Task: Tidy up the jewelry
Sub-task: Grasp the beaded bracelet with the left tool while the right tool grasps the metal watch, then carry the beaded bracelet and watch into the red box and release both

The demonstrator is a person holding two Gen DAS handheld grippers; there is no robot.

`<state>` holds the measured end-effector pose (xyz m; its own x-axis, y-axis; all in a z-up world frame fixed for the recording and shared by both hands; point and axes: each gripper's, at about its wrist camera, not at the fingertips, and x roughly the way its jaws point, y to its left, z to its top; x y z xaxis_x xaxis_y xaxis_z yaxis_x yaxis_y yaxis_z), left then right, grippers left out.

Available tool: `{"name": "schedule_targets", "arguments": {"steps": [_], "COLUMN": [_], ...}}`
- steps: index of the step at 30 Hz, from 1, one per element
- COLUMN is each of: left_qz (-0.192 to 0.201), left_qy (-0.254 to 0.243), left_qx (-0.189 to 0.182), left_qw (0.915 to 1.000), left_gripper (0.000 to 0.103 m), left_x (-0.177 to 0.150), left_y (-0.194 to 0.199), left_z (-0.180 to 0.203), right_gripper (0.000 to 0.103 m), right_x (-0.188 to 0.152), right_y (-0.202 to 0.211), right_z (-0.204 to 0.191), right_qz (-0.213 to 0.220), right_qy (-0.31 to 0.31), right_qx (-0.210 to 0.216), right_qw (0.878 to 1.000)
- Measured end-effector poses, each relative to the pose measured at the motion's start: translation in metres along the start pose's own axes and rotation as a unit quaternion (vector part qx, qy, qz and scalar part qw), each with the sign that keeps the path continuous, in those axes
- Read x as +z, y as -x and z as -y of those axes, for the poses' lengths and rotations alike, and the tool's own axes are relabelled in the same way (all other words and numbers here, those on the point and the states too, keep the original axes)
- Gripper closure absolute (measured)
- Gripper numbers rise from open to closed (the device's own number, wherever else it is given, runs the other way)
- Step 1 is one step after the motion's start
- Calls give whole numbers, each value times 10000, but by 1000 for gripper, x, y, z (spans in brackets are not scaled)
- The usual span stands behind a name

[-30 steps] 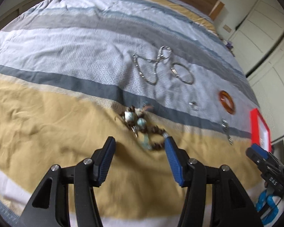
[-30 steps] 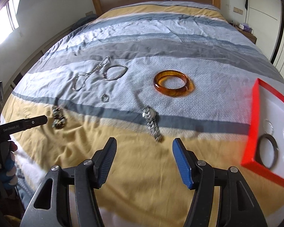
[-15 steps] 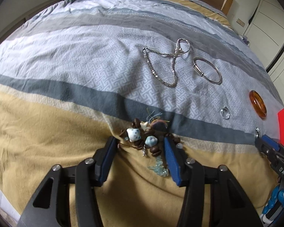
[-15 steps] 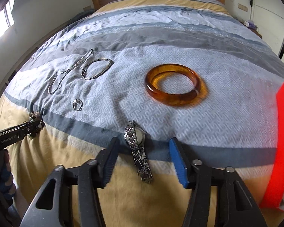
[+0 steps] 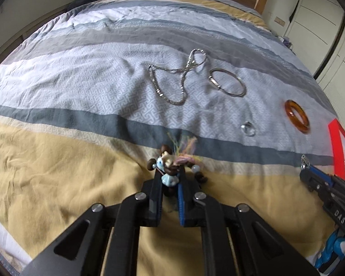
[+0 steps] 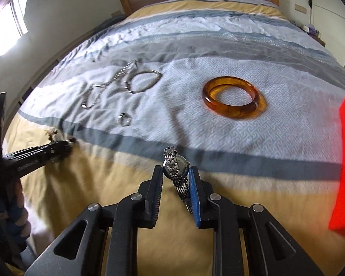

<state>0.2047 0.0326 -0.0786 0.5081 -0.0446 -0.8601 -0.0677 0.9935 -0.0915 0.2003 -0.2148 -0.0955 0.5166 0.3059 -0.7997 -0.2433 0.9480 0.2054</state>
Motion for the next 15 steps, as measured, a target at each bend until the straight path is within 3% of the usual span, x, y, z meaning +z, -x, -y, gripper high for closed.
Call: {"name": "schedule_targets", "arguments": {"steps": [15], "left_qz": [504], "left_qy": [-465], "left_qx": [-620], "left_qw": [9957], "left_gripper": [93], "left_x": [-18], "left_y": [102], "left_z": [45], "right_gripper": [80], "right_x": [-37], "right_y": [125], "right_z": [-22], "right_qz": [643], "right_qy": [-214], "right_qx": [-86], "right_qw": [9977]}}
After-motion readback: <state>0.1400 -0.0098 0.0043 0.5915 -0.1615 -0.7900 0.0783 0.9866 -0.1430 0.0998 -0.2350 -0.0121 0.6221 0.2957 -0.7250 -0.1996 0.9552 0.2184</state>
